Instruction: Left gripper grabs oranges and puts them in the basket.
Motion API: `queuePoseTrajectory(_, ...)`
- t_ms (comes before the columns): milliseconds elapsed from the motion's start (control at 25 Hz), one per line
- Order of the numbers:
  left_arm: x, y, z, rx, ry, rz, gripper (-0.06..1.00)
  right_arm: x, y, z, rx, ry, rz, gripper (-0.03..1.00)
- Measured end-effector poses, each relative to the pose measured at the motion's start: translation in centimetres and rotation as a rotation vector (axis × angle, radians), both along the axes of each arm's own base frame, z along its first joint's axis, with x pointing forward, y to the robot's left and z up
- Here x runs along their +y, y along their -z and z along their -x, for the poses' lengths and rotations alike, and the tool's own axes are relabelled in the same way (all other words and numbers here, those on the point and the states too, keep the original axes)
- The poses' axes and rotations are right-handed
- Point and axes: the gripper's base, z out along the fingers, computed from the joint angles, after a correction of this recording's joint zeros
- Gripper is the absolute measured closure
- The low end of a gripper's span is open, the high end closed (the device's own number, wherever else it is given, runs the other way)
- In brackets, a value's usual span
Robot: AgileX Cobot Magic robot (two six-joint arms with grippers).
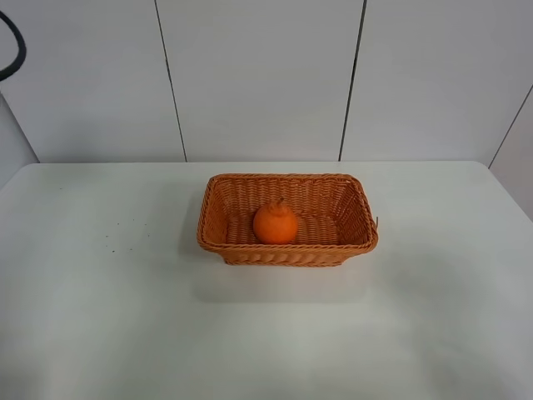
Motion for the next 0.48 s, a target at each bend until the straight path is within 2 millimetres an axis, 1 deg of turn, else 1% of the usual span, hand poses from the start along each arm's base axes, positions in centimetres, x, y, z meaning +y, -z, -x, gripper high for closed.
queuePoseTrajectory(240, -0.6, -0.5, 4.6, -0.026, -0.007, 0.002, 0.05, 0.0, 0.0, 0.0, 0.0, 0.0, 0.0, 0.27)
queuePoseTrajectory(480, -1.9, -0.9, 9.1, 0.016, -0.005, 0.113, 0.05, 0.0, 0.0, 0.0, 0.0, 0.0, 0.0, 0.27)
